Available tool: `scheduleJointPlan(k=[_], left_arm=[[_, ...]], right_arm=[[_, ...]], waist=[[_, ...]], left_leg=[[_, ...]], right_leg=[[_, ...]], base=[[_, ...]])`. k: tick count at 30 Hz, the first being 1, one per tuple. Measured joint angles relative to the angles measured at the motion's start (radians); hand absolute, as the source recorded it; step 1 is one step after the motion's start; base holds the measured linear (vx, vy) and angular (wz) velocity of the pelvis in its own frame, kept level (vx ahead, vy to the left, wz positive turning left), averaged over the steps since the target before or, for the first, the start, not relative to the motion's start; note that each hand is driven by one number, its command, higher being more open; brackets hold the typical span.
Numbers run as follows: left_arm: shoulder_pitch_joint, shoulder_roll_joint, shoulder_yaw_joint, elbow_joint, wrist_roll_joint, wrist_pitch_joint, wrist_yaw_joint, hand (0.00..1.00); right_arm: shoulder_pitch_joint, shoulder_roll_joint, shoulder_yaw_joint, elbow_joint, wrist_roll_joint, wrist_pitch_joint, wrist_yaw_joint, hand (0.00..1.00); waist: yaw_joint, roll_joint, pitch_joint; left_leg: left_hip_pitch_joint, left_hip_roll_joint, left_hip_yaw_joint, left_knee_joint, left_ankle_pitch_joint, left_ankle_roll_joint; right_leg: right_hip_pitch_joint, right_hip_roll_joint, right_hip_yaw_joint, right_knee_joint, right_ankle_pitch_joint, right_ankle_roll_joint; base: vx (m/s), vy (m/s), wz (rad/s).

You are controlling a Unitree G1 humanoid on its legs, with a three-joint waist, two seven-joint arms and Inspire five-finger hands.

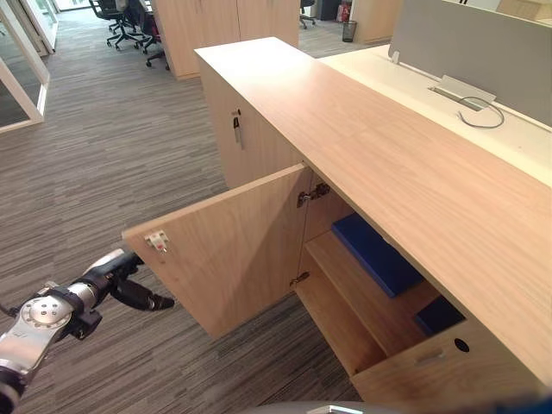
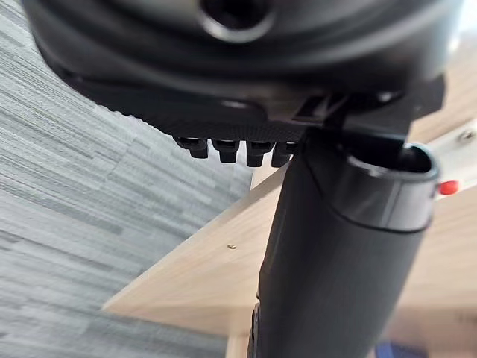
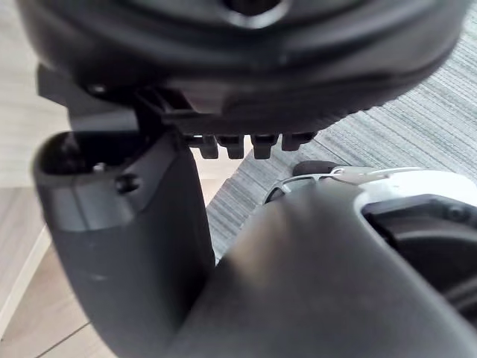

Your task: Walk over to the cabinet, pick up the folder, carry it to the office cabinet, place the folder inside the office cabinet, then close the office cabinet door

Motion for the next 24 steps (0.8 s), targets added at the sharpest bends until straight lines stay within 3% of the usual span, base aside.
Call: scheduleJointPlan(k=[2, 6, 10, 16, 24], left_arm=[[0.052, 0.044, -0.004, -0.071, -0.031, 0.0, -0.082, 1.0], [0.088, 0.034, -0.032, -0.278, -0.11, -0.007, -0.204, 1.0], [0.086, -0.021, -0.031, -0.419, -0.143, -0.052, -0.195, 1.0], [0.034, -0.158, -0.031, -0.555, -0.149, -0.119, -0.168, 1.0], [0.012, -0.214, -0.077, -0.564, -0.163, -0.119, -0.162, 1.0]], right_arm=[[-0.001, -0.002, 0.003, 0.0, -0.002, -0.008, 0.01, 1.0], [-0.019, -0.033, 0.08, 0.001, -0.014, -0.011, 0.033, 1.0], [-0.025, -0.044, 0.109, 0.003, -0.037, -0.019, 0.037, 1.0], [-0.034, -0.056, 0.109, 0.027, -0.037, -0.02, 0.037, 1.0], [-0.045, -0.045, 0.081, 0.049, -0.036, -0.024, 0.035, 1.0]], waist=[[-0.001, 0.002, -0.002], [-0.009, 0.013, -0.011], [-0.036, 0.025, -0.036], [-0.043, 0.036, -0.049], [-0.066, 0.029, -0.046]], left_leg=[[-0.007, -0.01, 0.0, 0.0, 0.0, 0.004], [-0.02, -0.024, -0.006, -0.004, 0.01, 0.034], [-0.036, -0.027, -0.02, -0.017, 0.022, 0.049], [-0.034, -0.025, -0.026, -0.018, 0.025, 0.048], [-0.017, -0.025, -0.02, -0.018, 0.025, 0.047]], right_leg=[[-0.001, -0.007, 0.0, -0.01, 0.001, 0.002], [-0.002, -0.013, -0.004, -0.033, 0.014, 0.013], [-0.007, -0.014, -0.015, -0.05, 0.023, 0.008], [-0.003, -0.012, -0.019, -0.05, 0.023, 0.006], [0.004, -0.013, -0.01, -0.049, 0.023, 0.005]], base=[[-0.05, 0.005, 0.05], [-0.06, -0.018, 0.01], [-0.02, -0.036, 0.08], [0.02, -0.04, 0.02], [0.0, -0.022, -0.03]])
